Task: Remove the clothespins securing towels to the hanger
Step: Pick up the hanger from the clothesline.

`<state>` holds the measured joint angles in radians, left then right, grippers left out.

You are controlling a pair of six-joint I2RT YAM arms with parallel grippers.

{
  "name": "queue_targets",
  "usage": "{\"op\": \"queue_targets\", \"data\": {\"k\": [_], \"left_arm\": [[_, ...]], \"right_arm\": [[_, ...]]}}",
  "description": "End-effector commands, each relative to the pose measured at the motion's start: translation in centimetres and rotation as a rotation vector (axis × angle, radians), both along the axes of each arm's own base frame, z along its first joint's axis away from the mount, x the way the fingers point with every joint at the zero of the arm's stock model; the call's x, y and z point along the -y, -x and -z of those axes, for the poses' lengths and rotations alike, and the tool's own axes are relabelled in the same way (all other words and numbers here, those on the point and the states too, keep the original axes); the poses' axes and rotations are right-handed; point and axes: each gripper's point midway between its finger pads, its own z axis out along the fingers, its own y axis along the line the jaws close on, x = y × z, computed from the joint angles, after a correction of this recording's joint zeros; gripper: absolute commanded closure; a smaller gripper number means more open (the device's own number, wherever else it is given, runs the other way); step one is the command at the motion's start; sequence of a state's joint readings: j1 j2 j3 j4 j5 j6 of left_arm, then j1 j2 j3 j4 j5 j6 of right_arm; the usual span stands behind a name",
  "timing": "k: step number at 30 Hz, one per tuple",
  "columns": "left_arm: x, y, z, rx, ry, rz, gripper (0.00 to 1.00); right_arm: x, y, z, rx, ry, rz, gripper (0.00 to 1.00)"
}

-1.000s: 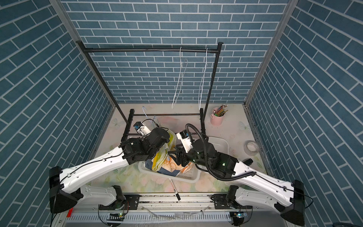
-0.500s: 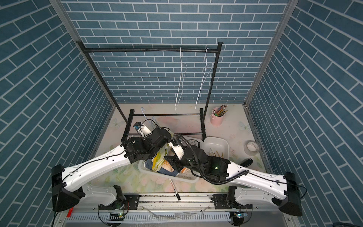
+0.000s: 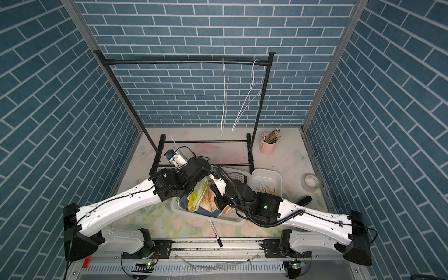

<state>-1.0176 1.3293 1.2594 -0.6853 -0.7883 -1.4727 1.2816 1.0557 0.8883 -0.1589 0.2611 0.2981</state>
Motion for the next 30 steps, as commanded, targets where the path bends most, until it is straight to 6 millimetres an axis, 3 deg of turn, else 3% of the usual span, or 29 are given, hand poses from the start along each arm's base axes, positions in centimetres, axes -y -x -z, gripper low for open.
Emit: {"op": "queue_targets", "data": {"k": [1, 6, 14, 16, 20, 23, 26, 30], "left_arm": [[0.2, 0.1, -2.0, 0.062, -0.022, 0.07, 0.59], [0.5, 0.9, -3.9, 0.187, -0.112, 0.259, 0.44], [-1.6, 3.7, -7.8, 0.391, -0.379, 0.504, 0.42], [-2.8, 4.2, -8.2, 0.413, -0.493, 0.52, 0.32], [-6.3, 3.9, -7.0, 0.347, -0.869, 0.486, 0.27], [-6.8, 3.1, -5.1, 0.292, -1.068, 0.558, 0.24], [-7.4, 2.0, -3.6, 0.259, -1.048, 0.649, 0.25], [-8.3, 0.6, -3.9, 0.357, -0.912, 0.729, 0.26]], "right_arm": [[1.4, -0.2, -1.2, 0.047, -0.005, 0.031, 1.0], [2.6, -0.4, -1.6, 0.06, 0.004, 0.051, 1.0], [4.1, -1.6, -1.9, -0.007, -0.037, 0.059, 1.0], [4.6, -1.9, -2.5, -0.023, -0.083, 0.046, 1.0], [5.9, -2.2, -3.6, -0.07, -0.155, -0.006, 1.0], [6.8, -2.3, -4.1, -0.094, -0.179, -0.037, 1.0], [7.6, -2.5, -4.0, -0.127, -0.189, -0.055, 1.0], [8.3, -2.5, -4.0, -0.167, -0.22, -0.081, 1.0]]}}
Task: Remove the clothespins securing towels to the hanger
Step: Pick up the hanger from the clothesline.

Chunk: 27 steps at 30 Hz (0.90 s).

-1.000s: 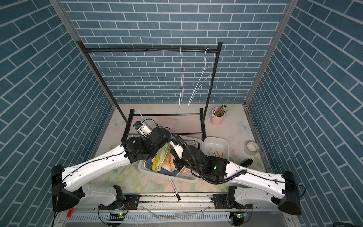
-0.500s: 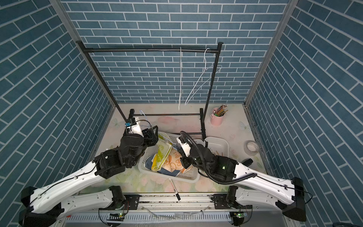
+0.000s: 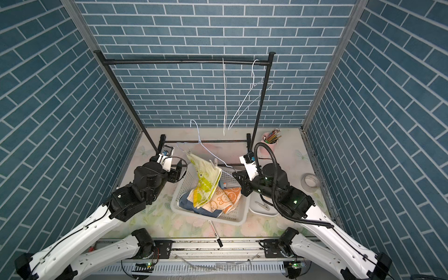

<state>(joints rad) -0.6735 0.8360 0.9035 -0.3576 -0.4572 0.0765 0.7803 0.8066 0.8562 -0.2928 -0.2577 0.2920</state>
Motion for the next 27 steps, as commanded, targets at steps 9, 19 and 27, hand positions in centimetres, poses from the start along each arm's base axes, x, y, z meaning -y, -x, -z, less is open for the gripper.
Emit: {"op": "queue_targets", "data": {"k": [9, 19, 27], "left_arm": [[3.1, -1.8, -3.3, 0.163, 0.158, 0.589, 0.26], [6.4, -5.0, -1.0, 0.193, 0.004, 0.848, 0.27], [6.8, -7.4, 0.6, 0.162, -0.109, 0.869, 0.38]], "right_arm": [[0.6, 0.3, -0.5, -0.111, -0.133, -0.115, 1.0], [0.9, -0.4, -0.4, -0.142, -0.153, -0.132, 1.0], [0.7, -0.6, -0.1, -0.168, -0.156, -0.142, 1.0]]}}
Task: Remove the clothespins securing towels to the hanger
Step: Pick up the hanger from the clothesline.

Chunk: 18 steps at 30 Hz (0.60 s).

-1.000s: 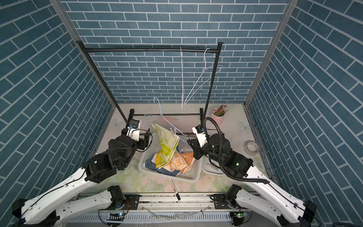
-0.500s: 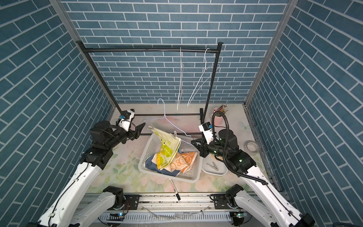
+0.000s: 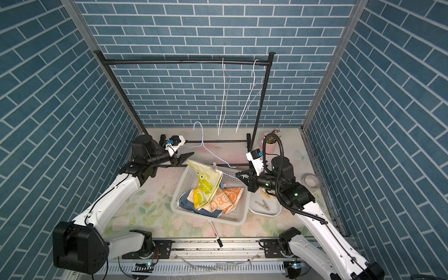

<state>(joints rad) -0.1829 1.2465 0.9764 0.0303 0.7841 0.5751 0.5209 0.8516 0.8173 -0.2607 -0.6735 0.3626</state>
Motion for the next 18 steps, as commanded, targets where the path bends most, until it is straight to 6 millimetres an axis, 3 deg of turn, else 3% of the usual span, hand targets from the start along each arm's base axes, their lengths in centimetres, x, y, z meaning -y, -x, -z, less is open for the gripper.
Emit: {"op": "queue_targets", "data": {"k": [1, 7, 14, 18], "left_arm": [[0.3, -0.4, -0.4, 0.067, -0.062, 0.037, 0.41], [1.0, -0.7, 0.4, 0.074, -0.115, 0.078, 0.67], [1.7, -0.3, 1.6, 0.062, -0.189, 0.116, 0.76], [1.6, 0.0, 2.0, 0.08, -0.235, 0.102, 0.9]], "right_arm": [[-0.4, 0.2, -1.3, 0.019, -0.048, -0.034, 1.0], [-0.6, 0.1, -1.5, 0.015, -0.056, -0.041, 1.0], [-0.8, 0.0, -1.5, 0.007, -0.068, -0.049, 1.0], [-0.8, -0.3, -1.1, 0.003, -0.057, -0.039, 1.0]]}}
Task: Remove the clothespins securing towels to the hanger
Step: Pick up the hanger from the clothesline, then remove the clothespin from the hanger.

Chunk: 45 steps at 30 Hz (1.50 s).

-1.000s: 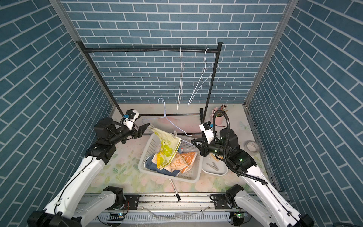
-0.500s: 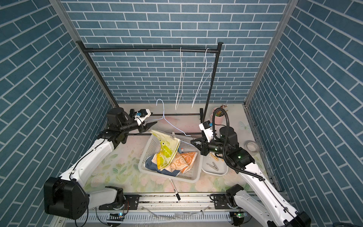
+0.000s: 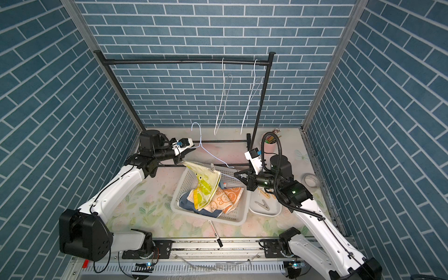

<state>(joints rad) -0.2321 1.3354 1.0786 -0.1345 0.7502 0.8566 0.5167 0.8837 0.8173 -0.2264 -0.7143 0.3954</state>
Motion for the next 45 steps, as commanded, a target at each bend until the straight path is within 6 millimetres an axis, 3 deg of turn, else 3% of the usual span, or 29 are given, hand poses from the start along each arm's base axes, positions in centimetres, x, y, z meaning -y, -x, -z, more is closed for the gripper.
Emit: {"op": "queue_targets", "data": {"k": [1, 4, 9, 12, 17, 25, 31, 45], "left_arm": [[-0.1, 0.5, -0.1, 0.017, -0.048, -0.007, 0.93], [-0.7, 0.8, 0.1, 0.033, -0.1, -0.031, 0.98], [-1.6, 1.6, 1.7, 0.061, -0.282, -0.08, 1.0], [-1.9, 2.1, 2.4, 0.065, -0.358, -0.1, 1.0], [-1.7, 3.0, 3.0, 0.046, -0.461, -0.118, 1.0], [-1.3, 3.5, 2.4, -0.012, -0.496, -0.169, 1.0], [-1.0, 4.0, 1.7, -0.02, -0.471, -0.173, 1.0], [-0.6, 4.9, 0.0, 0.002, -0.404, -0.163, 1.0]], "right_arm": [[-0.2, -0.2, -1.0, 0.038, -0.024, -0.008, 1.0], [0.3, -0.7, -0.6, 0.04, 0.025, 0.028, 1.0], [2.4, -1.3, -0.7, 0.127, 0.154, 0.122, 0.66], [4.3, -1.7, -1.2, 0.219, 0.242, 0.2, 0.52], [5.9, -1.4, -2.6, 0.42, 0.324, 0.216, 0.45], [2.6, 0.9, -1.5, 0.767, 0.346, -0.072, 0.4], [-0.7, 0.5, 2.1, 0.92, 0.493, -0.206, 0.35], [-5.9, -2.9, 5.7, 1.055, 0.496, -0.053, 0.3]]}}
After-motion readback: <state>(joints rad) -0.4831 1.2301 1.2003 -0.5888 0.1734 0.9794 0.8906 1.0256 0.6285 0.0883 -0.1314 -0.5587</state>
